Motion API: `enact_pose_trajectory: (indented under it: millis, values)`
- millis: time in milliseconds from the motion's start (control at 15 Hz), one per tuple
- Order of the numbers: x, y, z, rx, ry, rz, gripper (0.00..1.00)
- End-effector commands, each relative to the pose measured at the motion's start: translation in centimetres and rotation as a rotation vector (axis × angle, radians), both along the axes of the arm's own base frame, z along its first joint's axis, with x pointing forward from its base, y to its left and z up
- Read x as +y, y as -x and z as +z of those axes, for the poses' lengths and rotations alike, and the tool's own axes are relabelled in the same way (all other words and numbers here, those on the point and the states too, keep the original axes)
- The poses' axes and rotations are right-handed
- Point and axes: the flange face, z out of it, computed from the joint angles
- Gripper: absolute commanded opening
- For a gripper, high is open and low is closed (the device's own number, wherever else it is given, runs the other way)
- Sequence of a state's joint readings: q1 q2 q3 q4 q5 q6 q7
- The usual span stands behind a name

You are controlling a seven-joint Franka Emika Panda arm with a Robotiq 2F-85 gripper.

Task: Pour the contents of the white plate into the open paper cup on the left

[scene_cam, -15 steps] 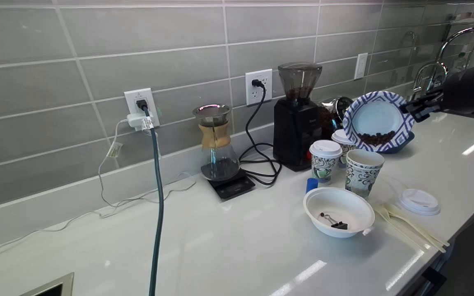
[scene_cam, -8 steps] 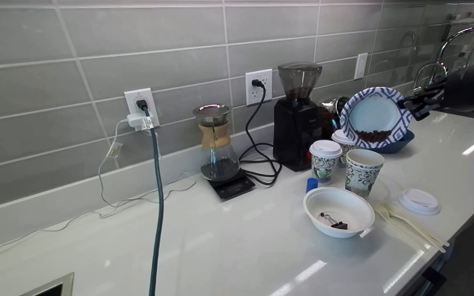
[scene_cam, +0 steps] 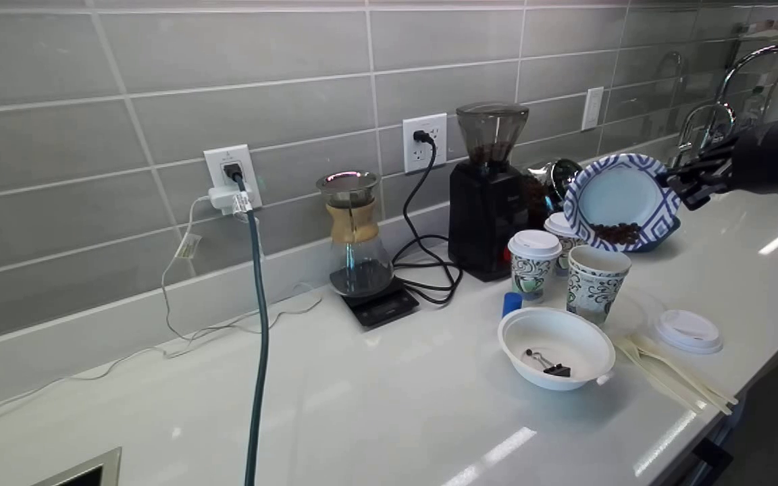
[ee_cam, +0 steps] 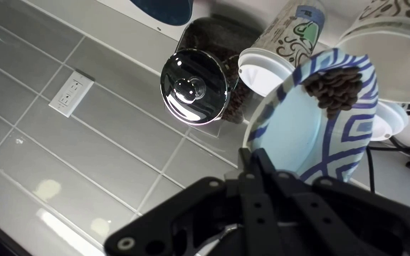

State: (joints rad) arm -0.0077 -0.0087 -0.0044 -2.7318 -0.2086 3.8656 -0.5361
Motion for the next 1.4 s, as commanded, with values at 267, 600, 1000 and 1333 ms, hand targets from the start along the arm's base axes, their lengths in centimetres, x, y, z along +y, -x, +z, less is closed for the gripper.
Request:
enact_pose_trajectory:
  millis: [267, 600, 1000, 1333]
  values:
    - [0.2, 0.0, -0.7, -0.017, 0.054, 0.024, 0.01]
    - [0.8, 0.2, -0.4, -0.021, 0.078, 0.021, 0.01]
    - [2.1, 0.4, 0.1, -0.047, 0.118, 0.013, 0.01]
    - [3.2, 0.6, 0.5, -0.080, 0.156, 0.022, 0.01]
